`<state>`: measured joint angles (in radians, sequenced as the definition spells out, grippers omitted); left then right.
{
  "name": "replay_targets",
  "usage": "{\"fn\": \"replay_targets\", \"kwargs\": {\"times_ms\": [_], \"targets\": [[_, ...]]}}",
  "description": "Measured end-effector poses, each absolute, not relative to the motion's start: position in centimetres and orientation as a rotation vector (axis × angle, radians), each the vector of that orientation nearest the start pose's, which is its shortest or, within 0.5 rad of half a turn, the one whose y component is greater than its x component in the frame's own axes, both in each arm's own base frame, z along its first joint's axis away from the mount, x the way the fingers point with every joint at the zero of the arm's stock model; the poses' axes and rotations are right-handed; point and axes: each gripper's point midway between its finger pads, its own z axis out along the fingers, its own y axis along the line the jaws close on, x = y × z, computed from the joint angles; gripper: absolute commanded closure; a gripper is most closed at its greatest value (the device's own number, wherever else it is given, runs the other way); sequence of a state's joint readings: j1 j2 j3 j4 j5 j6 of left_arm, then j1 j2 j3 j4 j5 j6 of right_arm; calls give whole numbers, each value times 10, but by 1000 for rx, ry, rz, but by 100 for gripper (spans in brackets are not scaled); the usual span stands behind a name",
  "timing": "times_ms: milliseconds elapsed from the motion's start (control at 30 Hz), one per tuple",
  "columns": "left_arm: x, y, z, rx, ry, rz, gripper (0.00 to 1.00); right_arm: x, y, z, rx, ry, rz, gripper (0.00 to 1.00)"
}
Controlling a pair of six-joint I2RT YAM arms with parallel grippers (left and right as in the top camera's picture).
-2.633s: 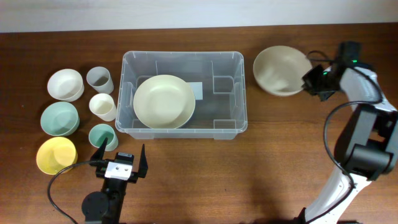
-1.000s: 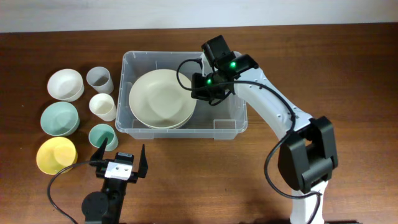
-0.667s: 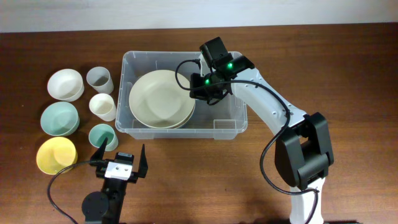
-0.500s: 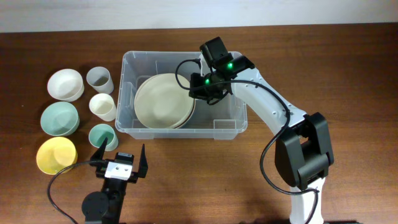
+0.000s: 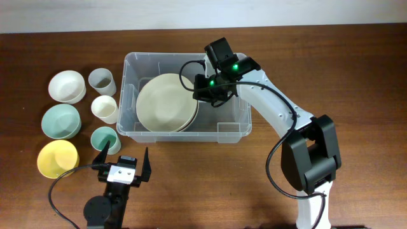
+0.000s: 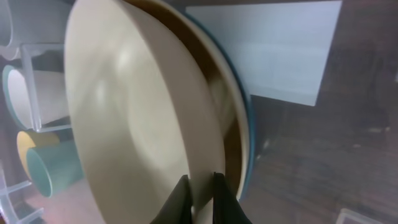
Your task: Pack container
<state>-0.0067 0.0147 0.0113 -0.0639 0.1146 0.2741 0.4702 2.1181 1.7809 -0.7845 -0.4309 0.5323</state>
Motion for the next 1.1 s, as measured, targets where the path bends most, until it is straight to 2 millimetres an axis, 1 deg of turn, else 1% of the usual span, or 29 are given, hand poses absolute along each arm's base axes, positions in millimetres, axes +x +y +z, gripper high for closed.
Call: {"fn": "replay_targets", "kwargs": {"times_ms": [67, 100, 133, 200, 233, 300, 400, 467, 667, 733, 833, 900, 967, 1033, 1067, 1100], "targets": [[245, -21, 160, 316, 1608, 111, 0, 420, 296, 107, -55, 2837, 869, 91], [245, -21, 160, 316, 1608, 111, 0, 419, 296, 107, -52, 2839, 874, 85], [245, -21, 160, 316, 1608, 111, 0, 419, 297, 107, -46, 2842, 882, 75], [245, -21, 160, 316, 1608, 111, 0, 417, 298, 107, -57, 2843, 896, 60], [245, -21, 160, 316, 1608, 111, 0, 417, 299, 108, -53, 2843, 904, 55], [245, -21, 160, 316, 1608, 111, 0, 416, 300, 109, -54, 2844, 917, 50], [245, -21, 160, 316, 1608, 111, 0, 415, 301, 109, -57, 2845, 927, 40], [245, -21, 160, 316, 1608, 111, 0, 415, 301, 109, -58, 2846, 926, 37], [245, -21, 160, 316, 1608, 111, 0, 415, 298, 107, -44, 2857, 901, 36], [245, -21, 160, 316, 1608, 111, 0, 411, 288, 101, -16, 2896, 818, 34], [245, -21, 160, 316, 1608, 111, 0, 410, 269, 101, 22, 2938, 674, 31], [245, -21, 160, 316, 1608, 111, 0, 416, 254, 112, 30, 2931, 565, 27], [245, -21, 160, 316, 1608, 111, 0, 424, 237, 132, 58, 2895, 466, 23], [245, -21, 160, 316, 1608, 111, 0, 433, 213, 163, 100, 2837, 375, 19], [245, -21, 160, 316, 1608, 111, 0, 437, 201, 182, 119, 2799, 343, 14], [245, -21, 160, 316, 1608, 111, 0, 444, 186, 205, 146, 2743, 319, 9]]}}
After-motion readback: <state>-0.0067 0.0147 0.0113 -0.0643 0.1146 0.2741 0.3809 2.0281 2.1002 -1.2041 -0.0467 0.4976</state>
